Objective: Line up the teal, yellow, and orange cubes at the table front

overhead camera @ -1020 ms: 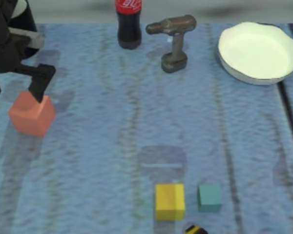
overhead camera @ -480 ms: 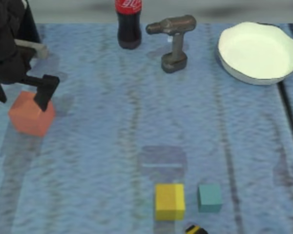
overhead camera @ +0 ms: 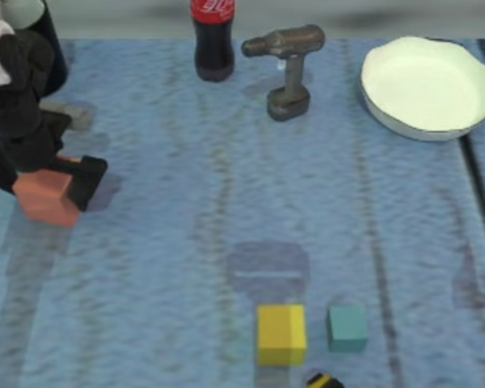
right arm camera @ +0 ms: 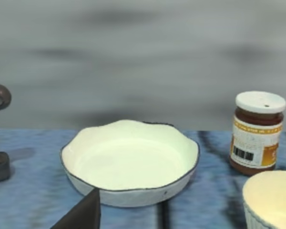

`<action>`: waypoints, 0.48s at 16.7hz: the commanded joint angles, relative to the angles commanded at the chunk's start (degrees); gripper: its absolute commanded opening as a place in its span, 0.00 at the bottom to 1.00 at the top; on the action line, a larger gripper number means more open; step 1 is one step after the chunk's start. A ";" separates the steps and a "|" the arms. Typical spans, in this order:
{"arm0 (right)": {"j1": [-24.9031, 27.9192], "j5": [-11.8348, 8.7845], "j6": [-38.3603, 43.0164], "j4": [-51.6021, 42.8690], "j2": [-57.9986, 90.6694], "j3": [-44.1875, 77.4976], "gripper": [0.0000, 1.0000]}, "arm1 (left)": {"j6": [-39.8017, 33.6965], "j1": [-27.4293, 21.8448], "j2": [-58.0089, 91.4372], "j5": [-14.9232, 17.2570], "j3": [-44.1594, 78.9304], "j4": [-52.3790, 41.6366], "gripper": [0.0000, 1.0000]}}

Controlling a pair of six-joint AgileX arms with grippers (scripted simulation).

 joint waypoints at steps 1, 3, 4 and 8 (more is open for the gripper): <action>0.00 0.00 0.00 0.00 0.00 0.00 1.00 | 0.00 0.00 0.00 0.00 0.00 0.00 1.00; 0.00 0.00 0.00 0.00 0.00 0.00 1.00 | 0.00 0.00 0.00 0.00 0.00 0.00 0.85; 0.00 0.00 0.00 0.00 0.00 0.00 1.00 | 0.00 0.00 0.00 0.00 0.00 0.00 0.77; 0.00 0.00 0.00 0.00 0.00 0.00 1.00 | 0.00 0.00 0.00 0.00 0.00 0.00 0.47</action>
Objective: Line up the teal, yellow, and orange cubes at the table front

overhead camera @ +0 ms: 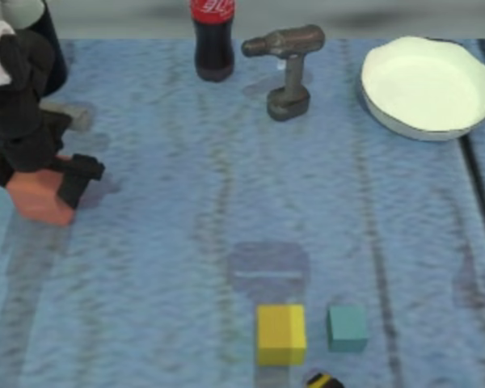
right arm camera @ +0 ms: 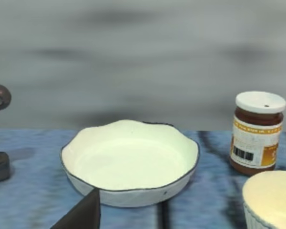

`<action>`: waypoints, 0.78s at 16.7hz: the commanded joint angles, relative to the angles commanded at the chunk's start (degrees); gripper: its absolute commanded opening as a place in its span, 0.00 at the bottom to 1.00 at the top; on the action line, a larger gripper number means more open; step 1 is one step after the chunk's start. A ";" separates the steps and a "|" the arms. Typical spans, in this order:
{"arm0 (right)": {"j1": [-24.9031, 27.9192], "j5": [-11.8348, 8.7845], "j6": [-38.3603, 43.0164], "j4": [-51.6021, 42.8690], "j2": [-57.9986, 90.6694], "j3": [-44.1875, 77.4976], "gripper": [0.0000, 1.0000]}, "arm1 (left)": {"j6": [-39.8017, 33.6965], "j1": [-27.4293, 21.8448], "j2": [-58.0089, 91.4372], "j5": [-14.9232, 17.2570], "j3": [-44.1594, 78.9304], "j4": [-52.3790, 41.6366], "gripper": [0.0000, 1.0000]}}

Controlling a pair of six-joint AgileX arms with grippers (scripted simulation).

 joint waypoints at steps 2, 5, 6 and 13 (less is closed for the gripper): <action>0.00 0.00 0.00 0.00 0.00 0.00 1.00 | 0.00 0.00 0.00 0.00 0.00 0.00 0.32; 0.00 0.00 0.00 0.00 0.00 0.00 1.00 | 0.00 0.00 0.00 0.00 0.00 0.00 0.10; 0.00 0.00 0.00 0.00 0.00 0.00 1.00 | 0.00 0.00 0.00 0.00 0.00 0.00 0.02; 0.00 0.00 0.00 0.00 0.00 0.00 1.00 | 0.00 0.00 0.00 0.00 0.00 0.00 0.00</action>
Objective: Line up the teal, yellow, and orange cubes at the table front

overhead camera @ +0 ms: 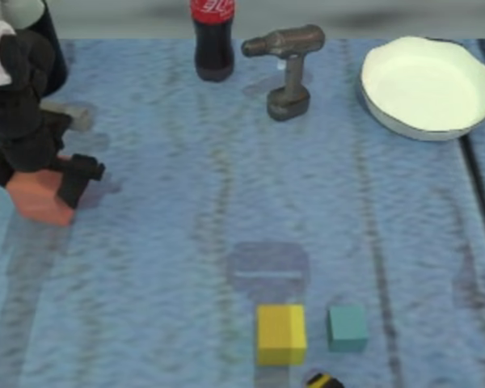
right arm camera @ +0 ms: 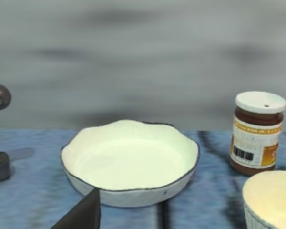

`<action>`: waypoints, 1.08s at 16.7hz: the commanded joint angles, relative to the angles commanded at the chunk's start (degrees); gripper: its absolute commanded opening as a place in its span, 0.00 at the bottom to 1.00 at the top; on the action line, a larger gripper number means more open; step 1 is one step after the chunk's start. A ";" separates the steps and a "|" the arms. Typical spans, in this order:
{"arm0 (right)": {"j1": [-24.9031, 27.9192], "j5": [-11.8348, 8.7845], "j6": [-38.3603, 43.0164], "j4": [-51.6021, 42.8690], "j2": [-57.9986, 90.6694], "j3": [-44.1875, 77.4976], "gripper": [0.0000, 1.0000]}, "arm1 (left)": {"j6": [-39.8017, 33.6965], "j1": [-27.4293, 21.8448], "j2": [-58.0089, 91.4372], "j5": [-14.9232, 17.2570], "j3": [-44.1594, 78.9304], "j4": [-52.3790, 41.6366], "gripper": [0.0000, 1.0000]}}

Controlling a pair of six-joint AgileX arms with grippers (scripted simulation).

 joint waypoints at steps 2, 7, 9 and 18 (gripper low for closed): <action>0.00 0.00 0.00 0.00 0.00 0.00 1.00 | -0.02 0.07 -0.49 0.09 0.07 -0.18 0.00; 0.00 0.00 0.00 0.00 0.00 0.00 1.00 | -0.19 0.71 -2.57 0.03 4.00 -6.45 0.00; 0.00 0.00 0.00 0.00 0.00 0.00 1.00 | -0.17 0.96 -4.04 0.03 6.33 -10.69 0.00; 0.00 0.00 0.00 0.00 0.00 0.00 1.00 | -2.12 -0.94 -6.28 -0.03 7.04 -13.24 0.00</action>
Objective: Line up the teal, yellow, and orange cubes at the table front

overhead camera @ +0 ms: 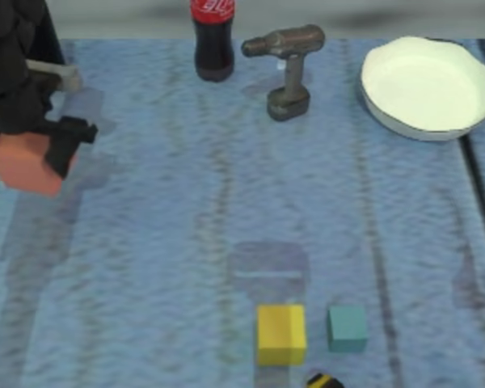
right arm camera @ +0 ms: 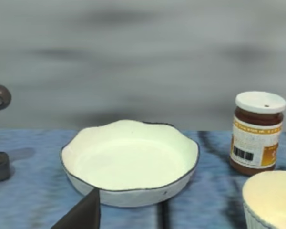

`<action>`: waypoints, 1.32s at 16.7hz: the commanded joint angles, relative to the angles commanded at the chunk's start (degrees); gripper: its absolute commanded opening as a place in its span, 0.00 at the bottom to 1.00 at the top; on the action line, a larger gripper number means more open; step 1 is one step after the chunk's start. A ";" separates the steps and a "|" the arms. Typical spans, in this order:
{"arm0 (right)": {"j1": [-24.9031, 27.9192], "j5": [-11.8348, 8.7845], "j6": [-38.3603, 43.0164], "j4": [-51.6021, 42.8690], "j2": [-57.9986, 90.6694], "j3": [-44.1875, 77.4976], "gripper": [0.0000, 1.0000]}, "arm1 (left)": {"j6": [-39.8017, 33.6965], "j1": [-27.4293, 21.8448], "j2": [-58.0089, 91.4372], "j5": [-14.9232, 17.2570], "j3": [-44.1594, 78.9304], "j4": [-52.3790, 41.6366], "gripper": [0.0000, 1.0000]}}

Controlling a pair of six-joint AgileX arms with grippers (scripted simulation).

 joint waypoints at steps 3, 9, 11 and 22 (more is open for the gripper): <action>0.00 0.00 0.00 0.00 0.00 0.00 1.00 | -7.32 -5.56 -3.35 -0.09 -4.13 0.57 0.00; 0.00 0.00 0.00 0.00 0.00 0.00 1.00 | -33.55 -22.72 -14.67 -0.14 -18.64 2.54 0.00; 0.00 0.00 0.00 0.00 0.00 0.00 1.00 | -42.02 -28.52 -18.66 -0.15 -23.51 3.35 0.00; 0.00 0.00 0.00 0.00 0.00 0.00 1.00 | -53.09 -37.56 -25.91 -0.39 -31.57 5.47 0.00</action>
